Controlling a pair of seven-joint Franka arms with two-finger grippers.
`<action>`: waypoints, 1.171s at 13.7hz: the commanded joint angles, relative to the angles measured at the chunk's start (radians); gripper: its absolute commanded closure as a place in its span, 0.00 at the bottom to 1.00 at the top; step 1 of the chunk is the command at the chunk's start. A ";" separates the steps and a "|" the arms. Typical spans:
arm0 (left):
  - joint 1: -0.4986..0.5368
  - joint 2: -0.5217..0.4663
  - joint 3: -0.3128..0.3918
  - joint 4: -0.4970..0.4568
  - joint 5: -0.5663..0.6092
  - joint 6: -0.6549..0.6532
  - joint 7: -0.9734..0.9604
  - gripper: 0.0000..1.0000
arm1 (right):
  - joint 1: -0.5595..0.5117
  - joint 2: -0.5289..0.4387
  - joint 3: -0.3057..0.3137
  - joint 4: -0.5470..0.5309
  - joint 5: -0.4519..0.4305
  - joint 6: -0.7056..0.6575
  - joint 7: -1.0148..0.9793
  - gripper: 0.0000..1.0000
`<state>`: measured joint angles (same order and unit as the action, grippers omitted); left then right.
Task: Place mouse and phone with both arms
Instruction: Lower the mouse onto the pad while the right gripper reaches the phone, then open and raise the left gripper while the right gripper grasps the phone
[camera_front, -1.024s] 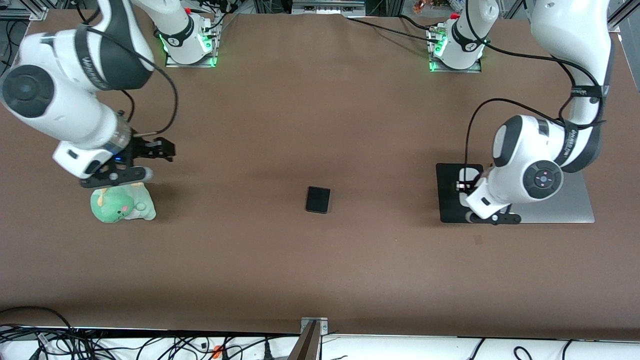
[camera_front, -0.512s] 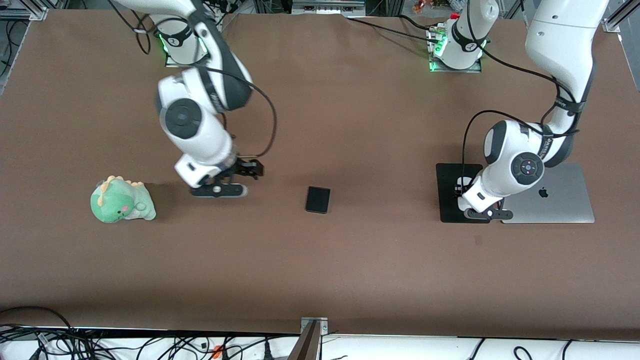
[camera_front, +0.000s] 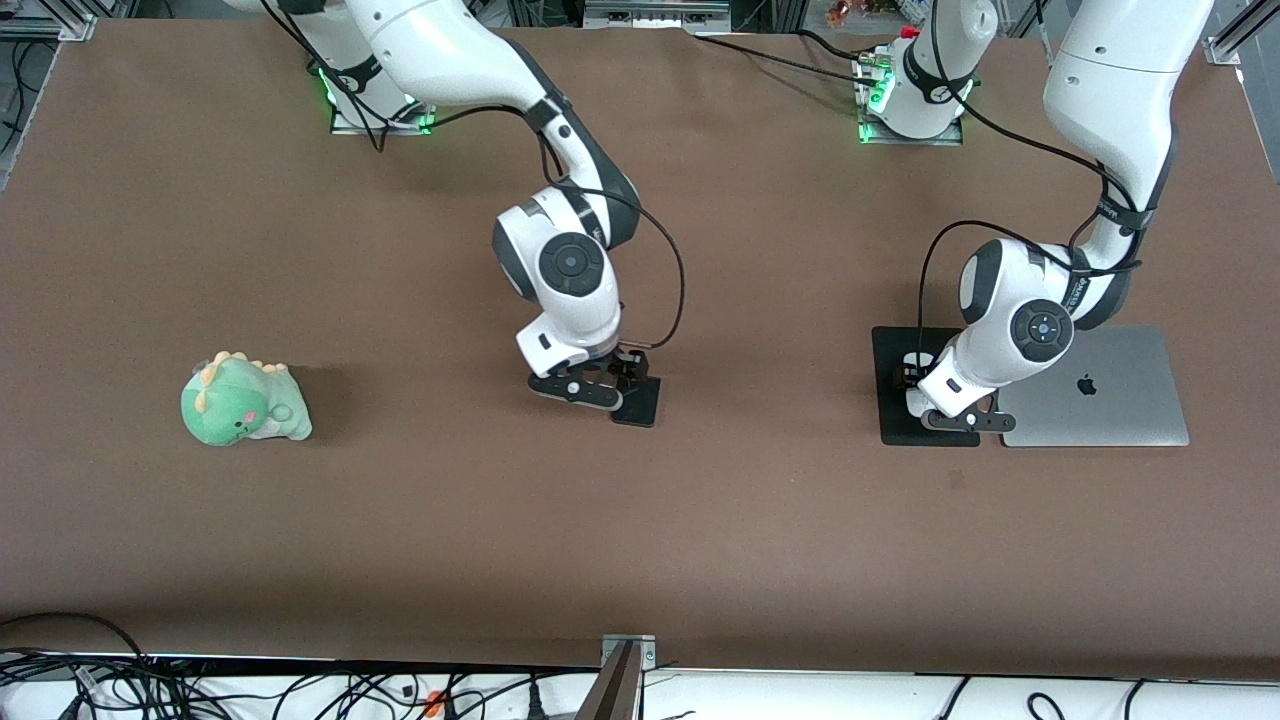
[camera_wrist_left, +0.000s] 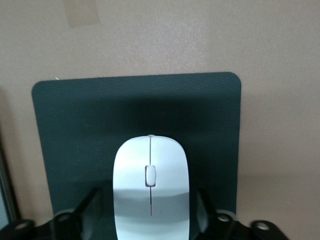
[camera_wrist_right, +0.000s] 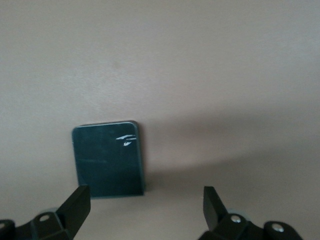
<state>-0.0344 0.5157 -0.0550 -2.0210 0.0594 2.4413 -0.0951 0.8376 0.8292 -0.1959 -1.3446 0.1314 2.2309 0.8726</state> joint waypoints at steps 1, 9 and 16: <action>0.018 -0.051 -0.014 0.008 0.019 -0.030 0.008 0.00 | 0.009 0.059 0.010 0.056 0.016 0.056 0.045 0.00; 0.016 -0.094 -0.019 0.378 0.017 -0.592 0.037 0.00 | 0.021 0.123 0.024 0.076 0.014 0.160 0.082 0.00; 0.024 -0.147 -0.006 0.775 0.008 -1.074 0.109 0.00 | 0.035 0.160 0.020 0.110 -0.045 0.136 0.029 0.00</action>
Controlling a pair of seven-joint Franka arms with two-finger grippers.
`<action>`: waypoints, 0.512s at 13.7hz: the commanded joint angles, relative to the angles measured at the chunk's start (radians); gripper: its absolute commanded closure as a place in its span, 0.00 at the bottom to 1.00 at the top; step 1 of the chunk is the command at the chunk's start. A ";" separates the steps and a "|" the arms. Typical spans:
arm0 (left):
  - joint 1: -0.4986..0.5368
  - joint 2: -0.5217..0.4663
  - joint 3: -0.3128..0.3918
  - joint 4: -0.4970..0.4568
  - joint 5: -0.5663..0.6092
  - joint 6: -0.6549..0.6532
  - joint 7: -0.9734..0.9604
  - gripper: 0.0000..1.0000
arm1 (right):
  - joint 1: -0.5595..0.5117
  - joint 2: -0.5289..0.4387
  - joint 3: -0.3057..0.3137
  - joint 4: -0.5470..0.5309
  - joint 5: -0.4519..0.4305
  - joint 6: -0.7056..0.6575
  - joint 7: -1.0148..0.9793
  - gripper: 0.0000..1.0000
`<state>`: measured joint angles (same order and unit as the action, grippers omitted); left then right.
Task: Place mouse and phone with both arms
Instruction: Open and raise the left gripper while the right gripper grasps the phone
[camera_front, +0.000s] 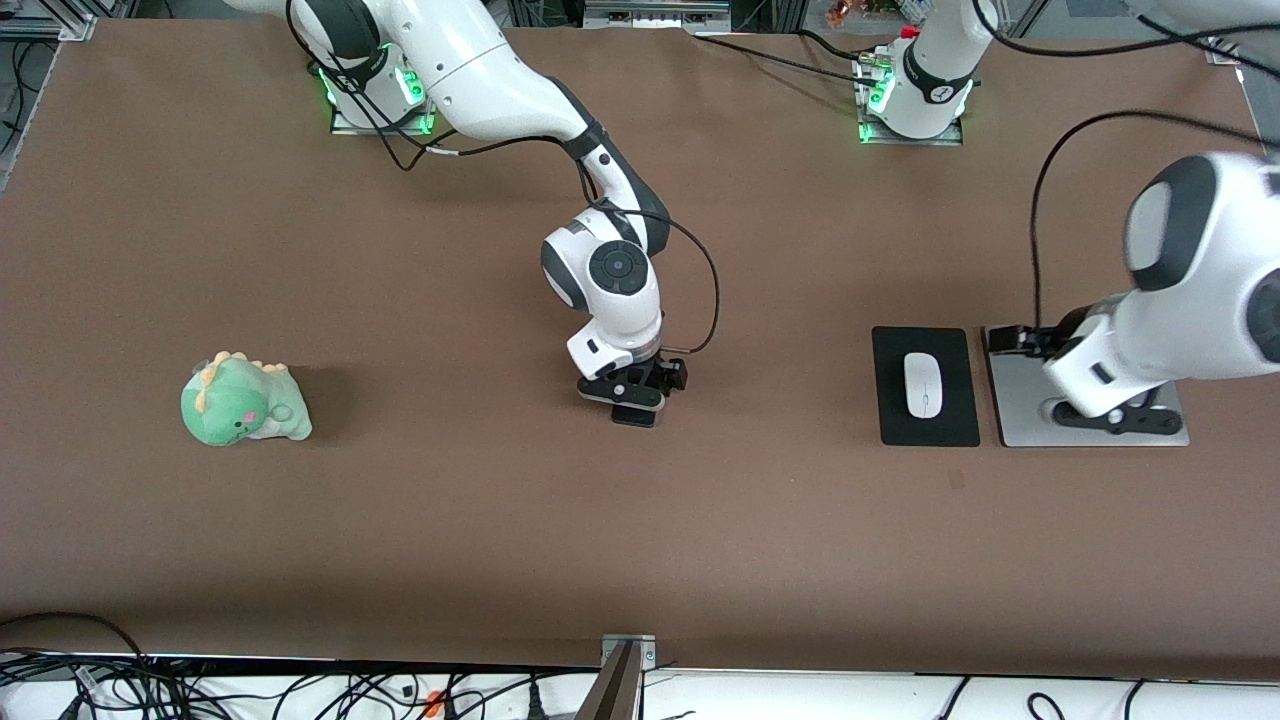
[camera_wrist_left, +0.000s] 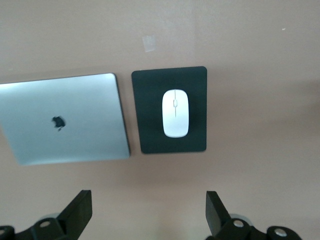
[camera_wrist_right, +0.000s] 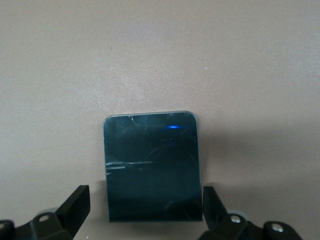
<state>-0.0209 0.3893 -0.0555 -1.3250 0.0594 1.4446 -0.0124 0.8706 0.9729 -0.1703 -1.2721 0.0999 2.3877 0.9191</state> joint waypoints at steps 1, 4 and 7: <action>0.010 -0.045 -0.007 0.081 0.007 -0.078 0.028 0.00 | 0.001 0.013 -0.008 0.037 -0.014 -0.036 -0.028 0.00; 0.006 -0.081 -0.012 0.110 0.017 -0.075 0.012 0.00 | -0.001 0.013 -0.011 0.066 -0.016 -0.084 -0.051 0.00; -0.008 -0.073 -0.015 0.132 0.080 -0.060 0.012 0.00 | -0.001 0.026 -0.011 0.066 -0.017 -0.071 -0.048 0.00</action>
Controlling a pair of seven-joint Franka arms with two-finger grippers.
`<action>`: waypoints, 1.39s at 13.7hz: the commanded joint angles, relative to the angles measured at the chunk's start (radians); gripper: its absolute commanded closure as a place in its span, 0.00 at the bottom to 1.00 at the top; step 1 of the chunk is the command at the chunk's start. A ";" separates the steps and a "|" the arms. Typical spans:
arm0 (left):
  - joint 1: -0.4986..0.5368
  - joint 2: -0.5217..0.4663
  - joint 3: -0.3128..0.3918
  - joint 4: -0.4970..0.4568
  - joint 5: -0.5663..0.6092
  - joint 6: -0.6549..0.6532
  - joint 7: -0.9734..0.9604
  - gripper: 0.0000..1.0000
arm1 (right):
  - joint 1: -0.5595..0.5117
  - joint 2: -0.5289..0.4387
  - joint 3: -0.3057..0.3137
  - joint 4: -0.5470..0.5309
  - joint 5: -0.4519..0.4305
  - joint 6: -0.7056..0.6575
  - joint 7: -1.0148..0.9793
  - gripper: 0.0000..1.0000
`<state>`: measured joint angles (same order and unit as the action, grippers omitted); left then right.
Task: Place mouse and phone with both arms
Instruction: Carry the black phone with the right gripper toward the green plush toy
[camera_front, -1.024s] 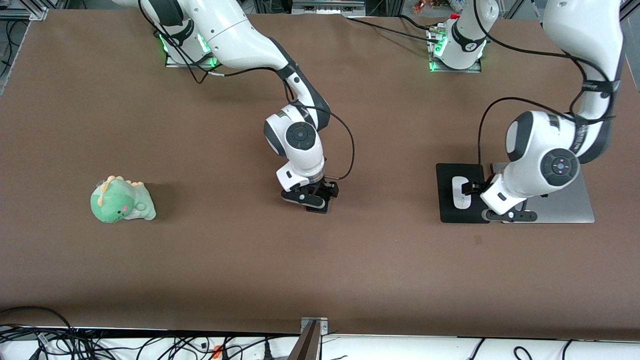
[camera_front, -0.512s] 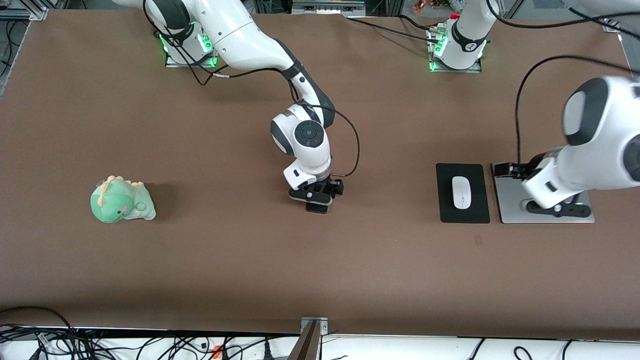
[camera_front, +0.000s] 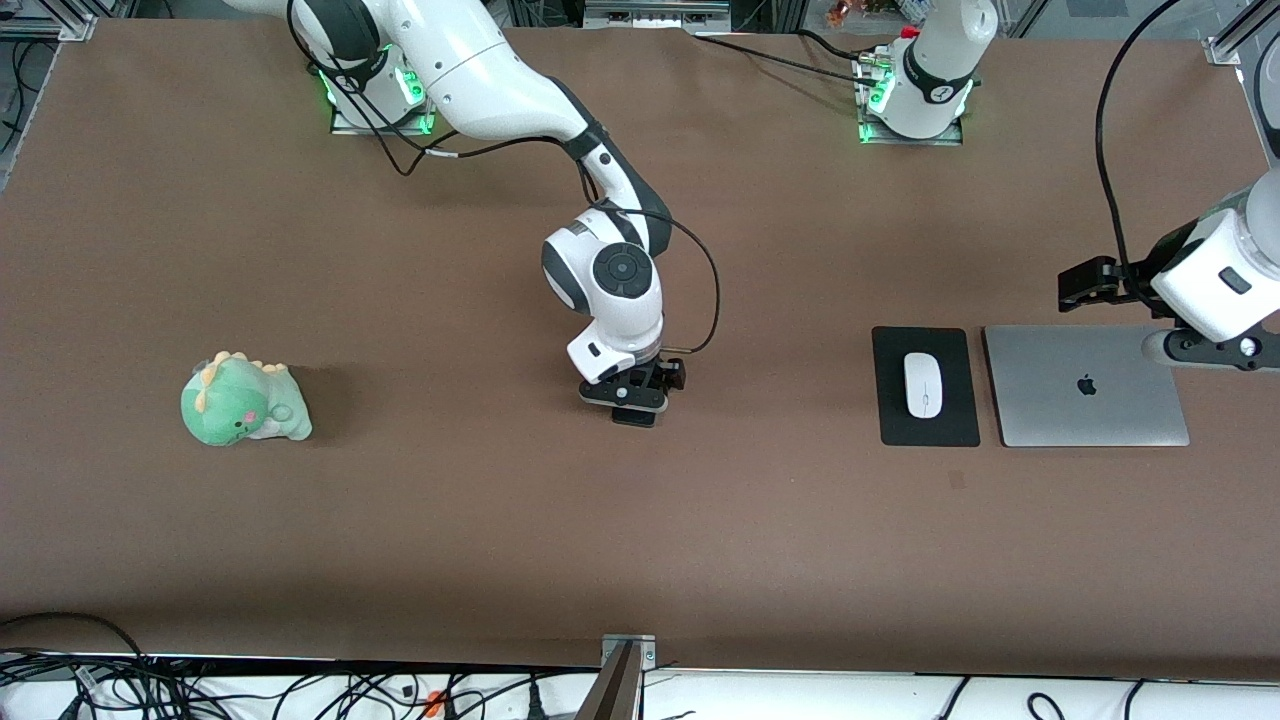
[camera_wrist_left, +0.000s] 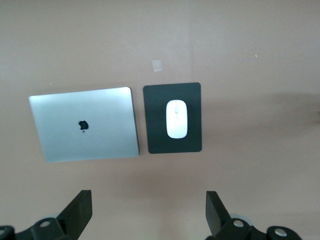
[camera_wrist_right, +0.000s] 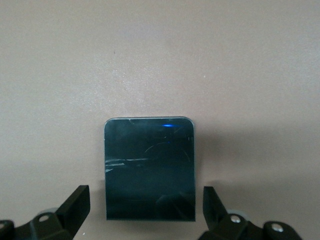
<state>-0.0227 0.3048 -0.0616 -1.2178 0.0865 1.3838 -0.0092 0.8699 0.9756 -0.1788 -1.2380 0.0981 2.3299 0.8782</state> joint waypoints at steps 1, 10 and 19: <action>0.012 0.025 -0.010 0.026 0.044 0.024 0.012 0.00 | 0.003 0.028 -0.002 0.032 -0.023 -0.011 -0.008 0.00; -0.013 -0.314 0.082 -0.454 -0.011 0.366 0.001 0.00 | -0.002 0.051 -0.001 0.034 -0.047 0.037 -0.011 0.00; -0.026 -0.313 0.071 -0.456 -0.013 0.353 -0.043 0.00 | -0.043 0.022 0.001 0.034 -0.035 0.011 -0.077 0.54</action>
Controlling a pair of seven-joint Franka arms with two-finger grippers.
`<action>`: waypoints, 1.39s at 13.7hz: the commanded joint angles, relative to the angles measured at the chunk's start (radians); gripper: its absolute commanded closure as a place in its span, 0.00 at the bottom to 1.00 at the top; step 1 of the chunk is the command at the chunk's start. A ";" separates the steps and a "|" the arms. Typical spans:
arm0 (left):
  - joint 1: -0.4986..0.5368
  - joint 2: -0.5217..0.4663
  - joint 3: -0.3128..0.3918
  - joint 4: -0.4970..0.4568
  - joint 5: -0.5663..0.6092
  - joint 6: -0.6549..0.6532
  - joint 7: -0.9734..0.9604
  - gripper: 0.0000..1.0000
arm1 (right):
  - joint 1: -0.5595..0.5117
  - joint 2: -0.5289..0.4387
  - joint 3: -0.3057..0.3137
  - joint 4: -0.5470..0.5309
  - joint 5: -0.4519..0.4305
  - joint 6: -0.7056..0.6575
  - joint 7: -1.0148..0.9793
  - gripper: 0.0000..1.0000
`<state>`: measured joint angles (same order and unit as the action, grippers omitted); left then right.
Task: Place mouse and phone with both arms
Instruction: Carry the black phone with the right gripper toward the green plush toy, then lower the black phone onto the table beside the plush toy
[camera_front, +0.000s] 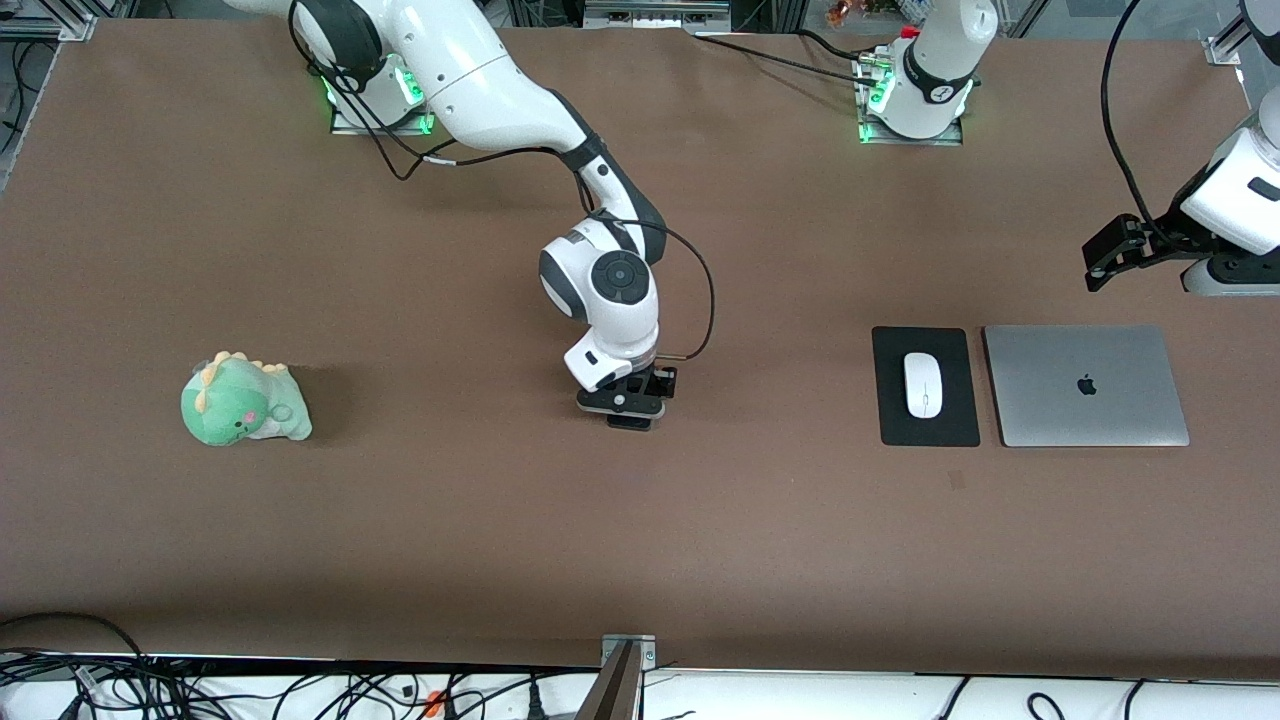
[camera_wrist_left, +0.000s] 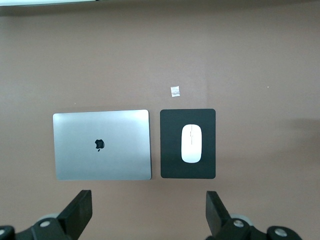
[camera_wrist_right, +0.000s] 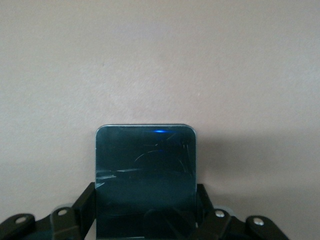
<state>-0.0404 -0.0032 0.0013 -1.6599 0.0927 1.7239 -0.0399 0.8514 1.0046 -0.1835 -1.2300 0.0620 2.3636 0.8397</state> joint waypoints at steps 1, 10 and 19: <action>-0.009 -0.006 0.008 -0.012 -0.019 0.011 -0.009 0.00 | -0.035 -0.018 0.006 0.026 0.001 -0.055 -0.053 0.54; -0.009 -0.003 -0.007 0.008 -0.018 0.005 -0.012 0.00 | -0.333 -0.299 0.002 -0.262 0.078 -0.215 -0.675 0.54; -0.009 -0.003 -0.007 0.008 -0.018 -0.012 -0.012 0.00 | -0.456 -0.366 -0.019 -0.577 0.078 0.054 -0.837 0.52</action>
<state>-0.0459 -0.0027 -0.0074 -1.6621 0.0921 1.7270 -0.0504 0.4138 0.6831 -0.2114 -1.7622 0.1227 2.4031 0.0286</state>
